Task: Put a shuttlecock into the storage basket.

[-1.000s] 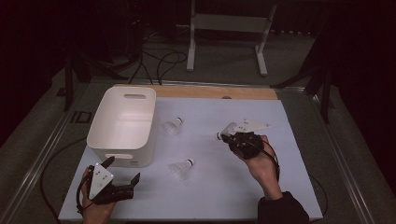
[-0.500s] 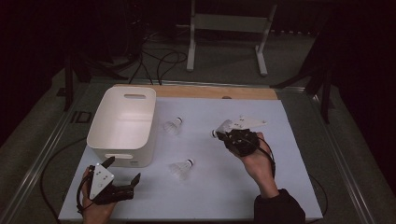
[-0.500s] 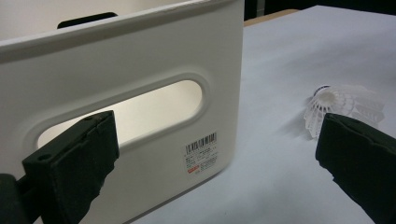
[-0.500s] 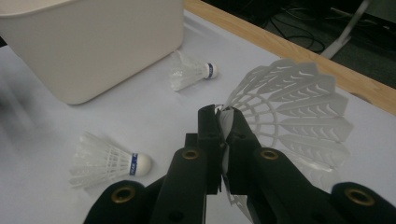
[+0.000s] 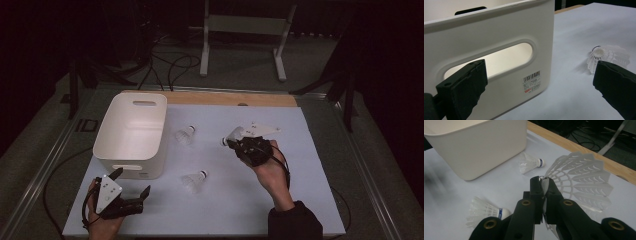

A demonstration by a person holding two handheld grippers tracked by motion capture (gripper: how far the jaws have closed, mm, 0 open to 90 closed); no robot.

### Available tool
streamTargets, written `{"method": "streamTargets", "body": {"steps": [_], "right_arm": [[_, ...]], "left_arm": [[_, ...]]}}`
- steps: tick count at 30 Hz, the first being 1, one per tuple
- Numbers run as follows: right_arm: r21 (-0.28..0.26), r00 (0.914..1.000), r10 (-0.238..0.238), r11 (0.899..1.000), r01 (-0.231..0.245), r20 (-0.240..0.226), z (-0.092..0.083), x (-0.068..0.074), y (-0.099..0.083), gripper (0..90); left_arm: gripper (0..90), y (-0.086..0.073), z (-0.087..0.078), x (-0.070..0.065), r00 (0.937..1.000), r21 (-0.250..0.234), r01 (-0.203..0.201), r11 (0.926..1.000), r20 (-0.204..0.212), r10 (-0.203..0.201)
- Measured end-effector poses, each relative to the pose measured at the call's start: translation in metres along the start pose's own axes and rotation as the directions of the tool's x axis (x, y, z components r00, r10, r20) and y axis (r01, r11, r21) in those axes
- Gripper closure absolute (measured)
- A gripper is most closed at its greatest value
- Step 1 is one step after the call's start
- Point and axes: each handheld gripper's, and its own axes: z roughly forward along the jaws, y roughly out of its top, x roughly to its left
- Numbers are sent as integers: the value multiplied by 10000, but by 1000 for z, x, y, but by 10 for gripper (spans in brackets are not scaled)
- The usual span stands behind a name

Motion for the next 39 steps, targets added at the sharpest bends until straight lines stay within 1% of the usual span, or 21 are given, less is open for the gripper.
{"method": "streamTargets", "body": {"steps": [11, 27, 39], "right_arm": [[-99, 9999, -70, 9999, 68, -154, 5, 5, 8, 874], [-221, 9989, -263, 9994, 254, -398, 10, 13, 19, 874], [-274, 9979, -288, 9993, 273, -572, 15, 20, 23, 874]], "left_arm": [[1, 0, 0, 0, 10000, 39, -24, 10000, -4, 24], [1, 0, -1, 1, 10000, -33, 33, 10000, -27, -33], [1, 0, -1, 1, 10000, -137, 41, 9999, -36, -42]]}}
